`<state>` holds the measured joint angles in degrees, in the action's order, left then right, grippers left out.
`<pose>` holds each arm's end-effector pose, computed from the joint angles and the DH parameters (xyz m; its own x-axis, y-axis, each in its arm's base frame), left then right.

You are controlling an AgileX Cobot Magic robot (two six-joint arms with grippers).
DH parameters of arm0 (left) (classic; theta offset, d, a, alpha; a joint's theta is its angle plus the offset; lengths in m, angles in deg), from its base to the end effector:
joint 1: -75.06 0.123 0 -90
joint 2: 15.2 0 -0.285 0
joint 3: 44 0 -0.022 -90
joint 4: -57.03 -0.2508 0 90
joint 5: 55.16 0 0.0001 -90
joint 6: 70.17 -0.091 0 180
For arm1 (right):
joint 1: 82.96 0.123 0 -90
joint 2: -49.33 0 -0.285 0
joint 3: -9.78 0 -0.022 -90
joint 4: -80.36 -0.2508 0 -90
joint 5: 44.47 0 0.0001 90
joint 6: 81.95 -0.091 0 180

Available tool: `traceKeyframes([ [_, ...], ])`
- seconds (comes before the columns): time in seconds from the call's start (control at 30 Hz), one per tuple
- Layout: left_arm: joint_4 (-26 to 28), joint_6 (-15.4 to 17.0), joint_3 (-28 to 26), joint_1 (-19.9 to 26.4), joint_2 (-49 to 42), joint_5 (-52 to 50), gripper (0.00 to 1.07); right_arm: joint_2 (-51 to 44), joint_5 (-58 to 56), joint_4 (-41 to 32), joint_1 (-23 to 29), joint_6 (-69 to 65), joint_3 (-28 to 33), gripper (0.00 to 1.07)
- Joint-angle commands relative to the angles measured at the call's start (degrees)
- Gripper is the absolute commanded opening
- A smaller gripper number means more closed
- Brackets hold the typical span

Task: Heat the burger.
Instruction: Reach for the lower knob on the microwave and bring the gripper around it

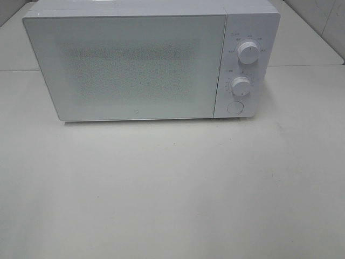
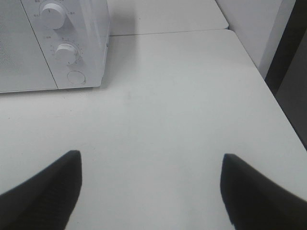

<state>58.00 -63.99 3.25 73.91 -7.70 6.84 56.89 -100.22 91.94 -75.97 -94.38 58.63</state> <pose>-0.0093 -0.0012 0.2819 -0.4508 -0.1065 -0.8862 -0.0188 0.9938 -0.1099 -0.0005 -0.0153 0.2844 -0.3603 0.0571 -0.9311 0.0702 0.9970 0.0340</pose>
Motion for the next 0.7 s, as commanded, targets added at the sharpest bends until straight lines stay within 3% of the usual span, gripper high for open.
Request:
traceKeyframes([
  [0.03,0.4,0.1,0.2,0.2,-1.4,-0.8,1.01,-1.5,0.4,0.3,-0.3,-0.7,0.1,0.76],
  [0.3,0.4,0.1,0.2,0.2,-1.4,-0.8,1.01,-0.7,3.4,0.2,-0.3,2.4,-0.9,0.76],
  [0.7,0.3,0.1,0.2,0.2,-1.4,-0.8,1.01,9.9,18.5,0.9,-0.3,2.8,-1.0,0.76],
])
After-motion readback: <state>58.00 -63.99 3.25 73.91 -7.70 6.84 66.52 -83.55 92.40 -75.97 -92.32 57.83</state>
